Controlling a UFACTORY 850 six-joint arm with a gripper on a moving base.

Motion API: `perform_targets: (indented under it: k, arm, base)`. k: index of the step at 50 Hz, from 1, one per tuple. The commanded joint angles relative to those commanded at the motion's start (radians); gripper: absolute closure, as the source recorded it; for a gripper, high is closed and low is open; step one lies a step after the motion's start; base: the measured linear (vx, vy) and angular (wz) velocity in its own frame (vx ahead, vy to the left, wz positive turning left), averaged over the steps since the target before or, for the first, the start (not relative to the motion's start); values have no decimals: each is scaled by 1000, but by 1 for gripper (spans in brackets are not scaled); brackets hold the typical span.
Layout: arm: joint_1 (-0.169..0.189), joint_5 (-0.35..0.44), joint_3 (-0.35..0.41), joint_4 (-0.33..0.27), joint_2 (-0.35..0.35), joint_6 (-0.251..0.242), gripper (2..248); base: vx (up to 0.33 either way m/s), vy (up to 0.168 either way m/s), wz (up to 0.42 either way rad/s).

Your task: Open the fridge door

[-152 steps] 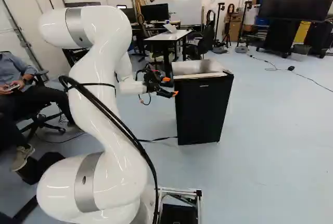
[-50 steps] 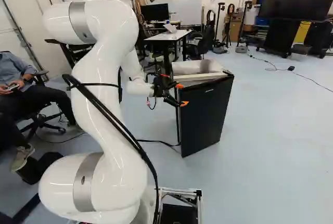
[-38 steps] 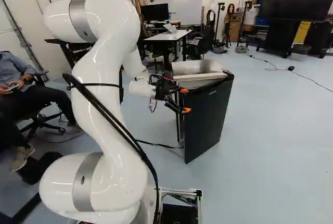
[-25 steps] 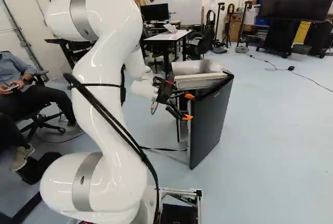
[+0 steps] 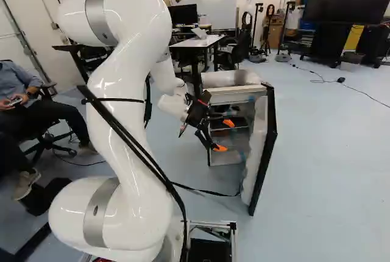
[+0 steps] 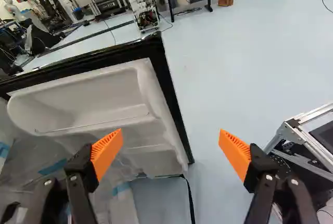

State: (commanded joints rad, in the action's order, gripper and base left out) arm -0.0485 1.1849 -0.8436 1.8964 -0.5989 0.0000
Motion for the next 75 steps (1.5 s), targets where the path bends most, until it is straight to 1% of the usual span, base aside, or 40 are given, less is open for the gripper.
perform_targets:
  k: [10,19,32,44,58,75]
  arm:
    - [0,28,0,-4,0,0,3]
    - [0,60,0,-25,0,0,3]
    - [0,101,0,-83,0,0,3]
    - [5,110,-9,-148,-4,0,3]
    - [32,102,-43,-231,-21,0,3]
    - [87,53,-93,-338,-47,0,3]
  base:
    - [0,0,0]
    - [0,0,0]
    - [0,0,0]
    - [0,0,0]
    - [0,0,0]
    - [0,0,0]
